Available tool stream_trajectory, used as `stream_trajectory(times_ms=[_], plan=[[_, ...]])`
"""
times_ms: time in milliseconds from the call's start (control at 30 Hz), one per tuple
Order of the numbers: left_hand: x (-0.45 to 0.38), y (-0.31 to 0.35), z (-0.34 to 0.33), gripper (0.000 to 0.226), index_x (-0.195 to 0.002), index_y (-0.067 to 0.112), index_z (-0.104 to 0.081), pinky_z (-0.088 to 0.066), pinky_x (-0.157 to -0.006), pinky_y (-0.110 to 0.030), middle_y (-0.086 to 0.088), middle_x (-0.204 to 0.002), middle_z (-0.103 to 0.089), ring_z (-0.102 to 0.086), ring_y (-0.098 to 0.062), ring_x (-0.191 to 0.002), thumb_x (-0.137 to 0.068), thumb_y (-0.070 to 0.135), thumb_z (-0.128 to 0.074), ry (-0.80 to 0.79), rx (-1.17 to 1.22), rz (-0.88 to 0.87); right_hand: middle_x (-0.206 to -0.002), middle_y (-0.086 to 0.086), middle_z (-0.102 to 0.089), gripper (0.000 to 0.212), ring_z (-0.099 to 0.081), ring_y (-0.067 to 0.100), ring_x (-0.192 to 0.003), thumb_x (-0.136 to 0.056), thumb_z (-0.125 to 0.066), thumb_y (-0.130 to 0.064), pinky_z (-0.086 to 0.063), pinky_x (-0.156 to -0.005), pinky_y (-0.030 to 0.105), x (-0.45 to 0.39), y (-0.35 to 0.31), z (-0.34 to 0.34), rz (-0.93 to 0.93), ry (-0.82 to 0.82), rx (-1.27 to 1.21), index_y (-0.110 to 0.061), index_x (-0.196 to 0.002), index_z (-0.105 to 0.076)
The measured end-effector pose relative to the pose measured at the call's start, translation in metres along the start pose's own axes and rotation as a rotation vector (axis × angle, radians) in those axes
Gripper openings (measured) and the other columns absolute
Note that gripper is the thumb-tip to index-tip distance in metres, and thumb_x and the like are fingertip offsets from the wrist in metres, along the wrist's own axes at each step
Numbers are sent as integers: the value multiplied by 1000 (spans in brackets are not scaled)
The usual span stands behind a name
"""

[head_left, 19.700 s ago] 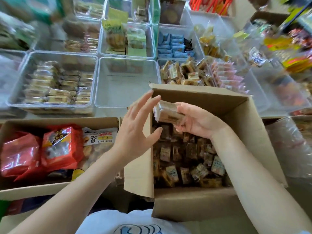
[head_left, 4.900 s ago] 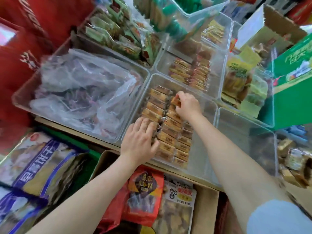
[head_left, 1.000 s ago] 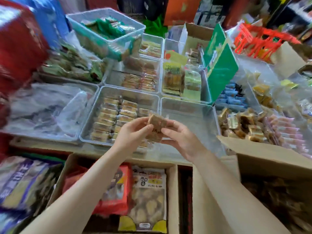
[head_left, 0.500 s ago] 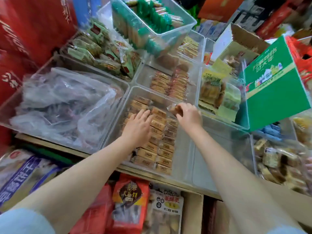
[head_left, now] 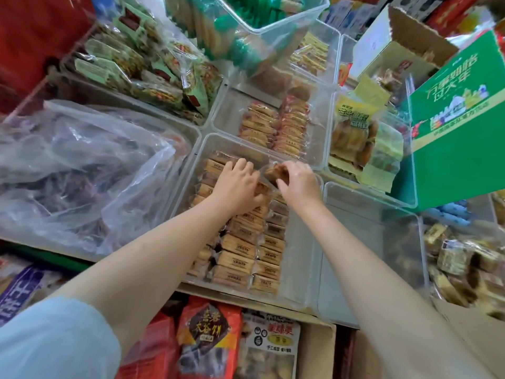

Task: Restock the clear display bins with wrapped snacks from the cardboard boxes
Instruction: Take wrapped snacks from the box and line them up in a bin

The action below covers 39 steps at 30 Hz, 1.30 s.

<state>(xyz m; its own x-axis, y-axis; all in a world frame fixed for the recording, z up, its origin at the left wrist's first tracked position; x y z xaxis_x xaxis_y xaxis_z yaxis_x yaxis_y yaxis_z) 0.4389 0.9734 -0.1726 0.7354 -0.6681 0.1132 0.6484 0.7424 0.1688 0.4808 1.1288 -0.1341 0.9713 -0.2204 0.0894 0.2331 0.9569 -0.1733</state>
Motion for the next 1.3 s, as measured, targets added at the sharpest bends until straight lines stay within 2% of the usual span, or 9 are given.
stream_trajectory(times_ms=[233, 367, 500, 667, 900, 1033, 1133, 1200, 1300], plan=[[10, -5, -6, 61, -133, 13, -50, -33, -107, -43, -5, -128, -61, -48, -26, -125, -90, 57, -46, 73, 95, 22, -128, 11, -52, 40, -55, 33, -110, -103, -50, -30, -44, -77, 36, -1, -22, -20, -42, -60, 56, -25, -143, -47], [26, -8, -17, 49, -125, 7, -55, -36, -109, -45, -14, -131, -59, -48, -33, -127, -91, 42, -44, 205, 193, -7, -123, 11, -48, 38, -58, 33, -103, -104, -46, -24, -51, -84, 40, -2, -36, -39, -56, -48, -195, -23, -142, -51], [54, -4, -30, 65, -154, 11, -33, -8, -125, -47, -14, -167, -15, -5, -30, -155, -100, 47, -38, 120, 238, 15, -128, 10, -50, 34, -57, 31, -109, -102, -45, -14, -51, -88, 43, 14, -36, -51, -26, 28, -273, -14, -135, -54], [61, -1, -37, 72, -161, 20, 4, 11, -124, -45, -3, -167, 18, 24, -21, -151, -102, 59, -9, -76, 105, 5, -159, 6, -33, 49, -32, 27, -143, -106, -36, -29, -29, -115, 47, 36, -32, -61, -40, -62, -106, -26, -155, -34], [59, 3, -18, 73, -161, 18, -2, 2, -125, -48, -5, -168, 9, 16, -24, -154, -103, 59, -20, -156, 52, 36, -157, 6, -33, 52, -35, 27, -142, -102, -43, -32, -30, -117, 50, 54, -27, -28, -75, -165, -197, -29, -152, -35], [78, 28, 11, 56, -154, 18, -34, -13, -124, -46, -8, -165, -24, -15, -27, -154, -104, 43, -38, -75, 138, -44, -110, 0, -68, 25, -63, 22, -101, -99, -49, -23, -52, -89, 42, 101, -10, 20, -87, -125, -375, -25, -114, -68], [111, 76, 37, 33, -127, 20, -62, -43, -99, -38, -2, -129, -64, -57, -24, -120, -102, 33, -44, -8, 365, -72, -78, -5, -71, 21, -66, 17, -75, -97, -52, -24, -55, -74, 43, 156, 11, 70, -118, -77, -450, -27, -93, -72], [138, 120, 49, 28, -121, 20, -66, -49, -83, -34, 2, -115, -70, -64, -20, -104, -102, 31, -48, -77, 537, -82, -73, -2, -69, 19, -63, 14, -68, -97, -54, -23, -54, -71, 40, 197, 29, 101, -125, -22, -449, -25, -88, -70], [179, 189, 50, 26, -118, 22, -70, -53, -85, -36, 3, -109, -73, -67, -18, -99, -101, 29, -52, -203, 723, -132, -68, 1, -67, 19, -61, 15, -64, -97, -57, -19, -51, -66, 40, 255, 64, 142, -157, 132, -449, -17, -83, -70]])
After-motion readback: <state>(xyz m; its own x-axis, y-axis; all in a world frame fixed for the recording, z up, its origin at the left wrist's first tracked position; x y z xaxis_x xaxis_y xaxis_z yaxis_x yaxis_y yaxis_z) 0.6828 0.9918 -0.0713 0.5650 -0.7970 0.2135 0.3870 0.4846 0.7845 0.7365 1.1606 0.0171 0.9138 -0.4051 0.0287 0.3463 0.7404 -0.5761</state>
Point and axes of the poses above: each hand's wrist, its own x-axis away from the middle knuckle, its own z-axis out of the back of the hand, y = z × x, the point moved 1 cm from there along -x, towards the middle knuckle
